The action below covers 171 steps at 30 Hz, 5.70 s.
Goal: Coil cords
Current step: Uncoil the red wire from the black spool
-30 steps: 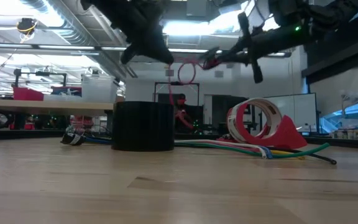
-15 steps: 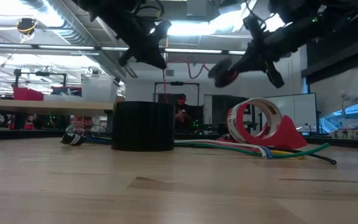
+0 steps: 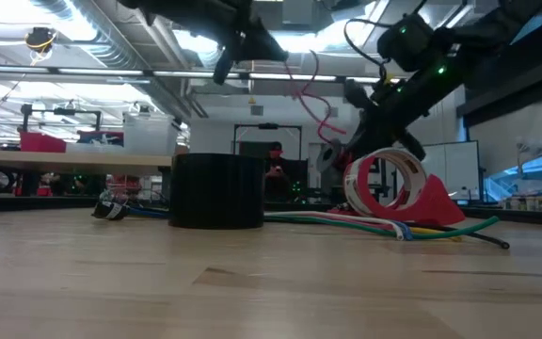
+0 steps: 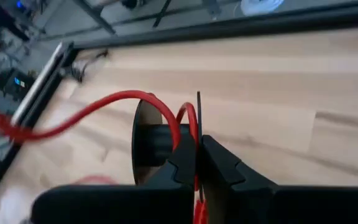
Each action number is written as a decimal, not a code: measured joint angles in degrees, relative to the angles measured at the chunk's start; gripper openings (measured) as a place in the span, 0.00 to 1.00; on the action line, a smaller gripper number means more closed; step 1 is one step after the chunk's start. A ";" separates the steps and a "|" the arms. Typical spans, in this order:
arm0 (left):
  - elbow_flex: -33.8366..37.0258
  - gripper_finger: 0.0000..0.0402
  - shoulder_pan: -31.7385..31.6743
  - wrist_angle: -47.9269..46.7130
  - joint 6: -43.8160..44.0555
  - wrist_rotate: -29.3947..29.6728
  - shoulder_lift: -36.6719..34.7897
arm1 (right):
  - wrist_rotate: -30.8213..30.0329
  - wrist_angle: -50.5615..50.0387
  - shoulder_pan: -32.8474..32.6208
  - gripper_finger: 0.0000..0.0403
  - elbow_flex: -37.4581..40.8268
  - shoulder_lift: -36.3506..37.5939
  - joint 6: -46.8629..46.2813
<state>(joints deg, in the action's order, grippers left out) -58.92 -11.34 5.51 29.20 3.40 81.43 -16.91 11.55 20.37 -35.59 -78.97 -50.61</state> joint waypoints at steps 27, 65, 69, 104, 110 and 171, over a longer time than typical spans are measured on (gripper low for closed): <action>0.00 0.00 10.12 -16.40 13.73 7.63 0.00 | 28.17 21.41 16.82 0.03 -0.02 1.28 -6.62; 0.00 0.00 -6.24 8.71 -2.14 2.57 -2.54 | 17.31 -0.85 1.39 0.03 -0.02 1.50 -1.46; 0.00 0.00 -4.44 9.69 -2.52 2.01 -2.54 | 14.52 -0.83 1.39 0.03 -0.02 1.50 -1.46; 0.00 0.04 10.61 -4.01 -7.19 -11.64 -2.43 | -1.45 23.38 2.96 0.03 -0.02 1.48 0.98; 0.00 0.10 10.93 -9.92 -6.43 -9.91 -2.03 | 8.74 27.31 3.80 0.03 -0.02 1.52 0.04; 0.00 0.12 4.56 9.02 -6.02 -8.59 7.89 | 46.54 2.02 0.50 0.03 -0.02 13.22 12.50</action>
<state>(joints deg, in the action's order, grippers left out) -58.92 -6.79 14.53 23.18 -5.20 89.32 29.63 13.57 20.87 -35.62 -65.76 -38.11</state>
